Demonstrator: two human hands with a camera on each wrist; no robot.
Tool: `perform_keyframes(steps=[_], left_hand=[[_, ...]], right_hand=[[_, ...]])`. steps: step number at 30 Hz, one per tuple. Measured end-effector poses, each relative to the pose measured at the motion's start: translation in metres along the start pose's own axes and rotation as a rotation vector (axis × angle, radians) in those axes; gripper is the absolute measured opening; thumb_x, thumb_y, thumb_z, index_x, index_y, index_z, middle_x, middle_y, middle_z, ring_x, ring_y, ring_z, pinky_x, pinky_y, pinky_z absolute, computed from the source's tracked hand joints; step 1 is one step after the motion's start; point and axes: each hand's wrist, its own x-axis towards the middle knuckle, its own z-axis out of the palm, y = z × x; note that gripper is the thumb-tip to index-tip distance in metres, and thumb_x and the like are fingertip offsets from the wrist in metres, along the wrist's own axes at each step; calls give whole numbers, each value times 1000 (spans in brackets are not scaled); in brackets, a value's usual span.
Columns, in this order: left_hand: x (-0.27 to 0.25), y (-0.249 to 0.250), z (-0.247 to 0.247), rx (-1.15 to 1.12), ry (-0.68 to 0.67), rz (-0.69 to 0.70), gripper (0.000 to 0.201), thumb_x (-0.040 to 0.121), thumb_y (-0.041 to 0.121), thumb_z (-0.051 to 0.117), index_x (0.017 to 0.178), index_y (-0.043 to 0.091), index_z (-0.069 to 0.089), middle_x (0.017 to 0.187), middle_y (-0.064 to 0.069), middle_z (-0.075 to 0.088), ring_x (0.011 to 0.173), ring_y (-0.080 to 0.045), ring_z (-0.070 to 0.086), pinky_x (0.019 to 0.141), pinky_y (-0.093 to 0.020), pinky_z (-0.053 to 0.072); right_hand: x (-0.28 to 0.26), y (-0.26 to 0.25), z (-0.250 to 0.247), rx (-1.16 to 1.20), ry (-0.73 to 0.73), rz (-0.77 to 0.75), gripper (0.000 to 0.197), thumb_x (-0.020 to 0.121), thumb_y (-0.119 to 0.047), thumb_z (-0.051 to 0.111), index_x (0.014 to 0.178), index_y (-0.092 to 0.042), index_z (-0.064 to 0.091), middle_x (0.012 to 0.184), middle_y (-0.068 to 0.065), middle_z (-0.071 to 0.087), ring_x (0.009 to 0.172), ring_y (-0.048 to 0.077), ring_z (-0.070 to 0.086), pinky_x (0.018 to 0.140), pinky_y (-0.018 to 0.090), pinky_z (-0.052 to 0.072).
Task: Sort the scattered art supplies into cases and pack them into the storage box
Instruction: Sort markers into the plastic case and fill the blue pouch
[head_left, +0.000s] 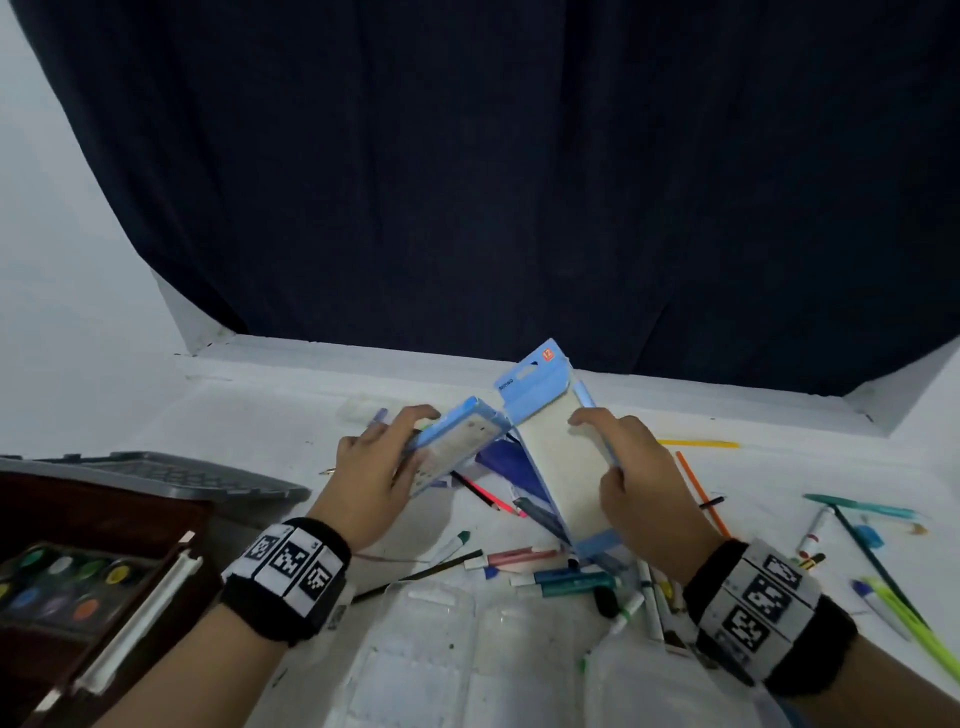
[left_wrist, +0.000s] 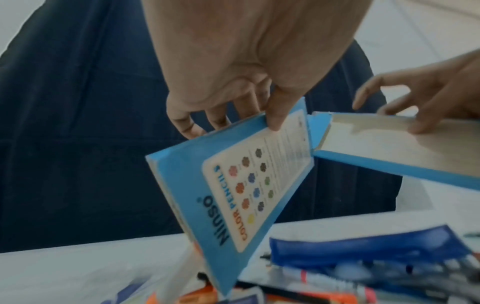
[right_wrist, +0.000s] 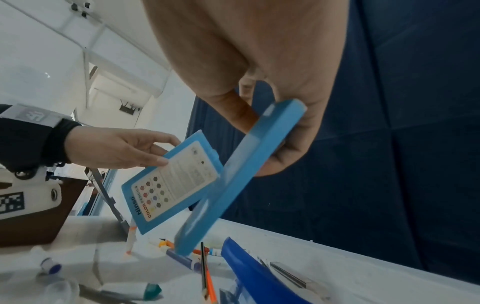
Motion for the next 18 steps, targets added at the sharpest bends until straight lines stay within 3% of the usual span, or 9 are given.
perform_keyframes(steps=[3,5,9,11,14,16,18], left_hand=[[-2,23,-13,-194,26,-6,31,104,29,45,125,47,30,115,9,65,97,-16,67,69,-41,59],[-3,30,-15,-262,36,-14,23,104,26,45,119,43,39,113,10,64,92,-13,67,59,-34,59],[-8,26,-9,-289,96,-85,25,102,12,50,103,32,64,111,9,64,91,-9,61,65,-17,50],[-12,22,-6,-366,87,-193,25,102,13,50,110,30,67,119,6,65,93,-8,64,74,-21,53],[-19,23,-1,-557,6,-438,33,104,3,41,121,18,64,129,-6,62,112,-23,65,86,-33,58],[-26,26,1,-705,-17,-546,40,101,-8,34,124,6,63,133,-12,59,114,-27,63,86,-29,58],[-36,26,1,-718,-53,-561,41,98,-13,37,127,4,61,128,-7,60,101,-13,69,83,-22,59]], right_hand=[[-11,-5,-11,11,-1,81,54,78,16,43,111,-23,58,90,-12,46,73,-3,48,61,12,35],[-18,-3,-15,17,-1,141,42,86,9,48,110,-24,58,92,-16,49,79,-8,47,66,15,32],[-32,2,-19,82,-43,266,20,100,-24,53,118,-27,60,91,-14,59,71,-3,53,67,17,38],[-38,8,-19,163,-90,372,25,102,-31,49,125,-28,60,100,-7,64,83,5,62,74,24,49],[-46,20,-20,114,-180,436,29,98,-21,51,126,-27,57,97,-5,67,91,17,67,82,35,53],[-50,25,-22,29,-227,414,33,91,-12,54,120,-26,57,91,-9,66,84,11,65,70,22,49],[-52,28,-23,-76,-188,371,25,88,-9,53,106,-25,60,82,-8,65,71,8,60,59,16,43]])
